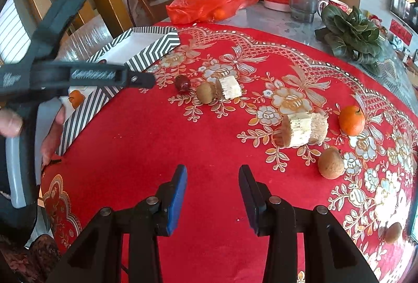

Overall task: Organize fruits
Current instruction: 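Withdraw both open grippers from the tray back over the tablecloth, then grasp a red date with the left gripper while the right gripper grasps a brown longan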

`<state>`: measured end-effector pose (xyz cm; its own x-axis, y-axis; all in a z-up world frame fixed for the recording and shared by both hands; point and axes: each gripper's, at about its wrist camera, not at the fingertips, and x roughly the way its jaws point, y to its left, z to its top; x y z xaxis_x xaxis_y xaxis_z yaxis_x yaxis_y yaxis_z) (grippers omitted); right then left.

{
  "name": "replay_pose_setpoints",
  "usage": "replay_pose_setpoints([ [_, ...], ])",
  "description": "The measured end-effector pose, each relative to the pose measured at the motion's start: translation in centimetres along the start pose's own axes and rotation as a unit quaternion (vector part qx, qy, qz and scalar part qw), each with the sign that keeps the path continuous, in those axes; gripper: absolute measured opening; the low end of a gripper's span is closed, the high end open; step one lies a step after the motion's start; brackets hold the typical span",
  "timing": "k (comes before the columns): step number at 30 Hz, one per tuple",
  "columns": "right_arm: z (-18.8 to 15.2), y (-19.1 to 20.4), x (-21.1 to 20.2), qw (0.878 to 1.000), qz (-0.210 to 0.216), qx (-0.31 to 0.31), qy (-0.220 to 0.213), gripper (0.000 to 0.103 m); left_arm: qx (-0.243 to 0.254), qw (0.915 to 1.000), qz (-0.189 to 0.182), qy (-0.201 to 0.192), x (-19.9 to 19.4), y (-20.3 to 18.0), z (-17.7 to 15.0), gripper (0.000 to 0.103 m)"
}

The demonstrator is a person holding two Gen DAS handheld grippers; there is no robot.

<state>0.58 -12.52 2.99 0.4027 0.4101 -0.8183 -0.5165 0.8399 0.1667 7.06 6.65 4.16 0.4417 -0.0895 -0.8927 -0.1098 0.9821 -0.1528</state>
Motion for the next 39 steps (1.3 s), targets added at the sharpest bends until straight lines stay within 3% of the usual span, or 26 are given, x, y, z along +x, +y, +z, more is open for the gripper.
replay_pose_setpoints([
  [12,0.8,-0.2,0.4,1.0,0.007,-0.011,0.001,0.04,-0.029,0.9992,-0.006,0.028,3.2,-1.9,2.0,0.055],
  [20,1.8,-0.1,1.1,1.0,0.006,-0.023,0.007,0.04,-0.014,0.9996,-0.003,0.025,3.4,-2.3,2.0,0.054],
  [21,2.0,0.0,1.2,1.0,0.007,-0.024,0.007,0.04,-0.007,0.9997,-0.002,0.023,3.4,-2.3,1.8,0.051],
  [23,2.2,0.1,1.4,1.0,0.011,-0.028,0.008,0.04,0.006,0.9998,0.007,0.018,3.3,-2.4,1.6,0.034],
  [26,2.7,0.3,1.7,0.999,0.013,-0.034,0.009,0.04,0.014,0.9997,0.001,0.02,3.2,-1.9,1.2,0.019],
  [28,3.1,0.4,1.9,0.999,0.016,-0.033,0.008,0.04,0.009,0.9995,-0.015,0.026,3.0,-1.2,1.1,0.019],
  [39,6.5,1.0,5.3,0.999,0.016,-0.034,0.017,0.04,0.008,0.9997,-0.024,0.002,-0.1,1.1,-0.3,0.019],
])
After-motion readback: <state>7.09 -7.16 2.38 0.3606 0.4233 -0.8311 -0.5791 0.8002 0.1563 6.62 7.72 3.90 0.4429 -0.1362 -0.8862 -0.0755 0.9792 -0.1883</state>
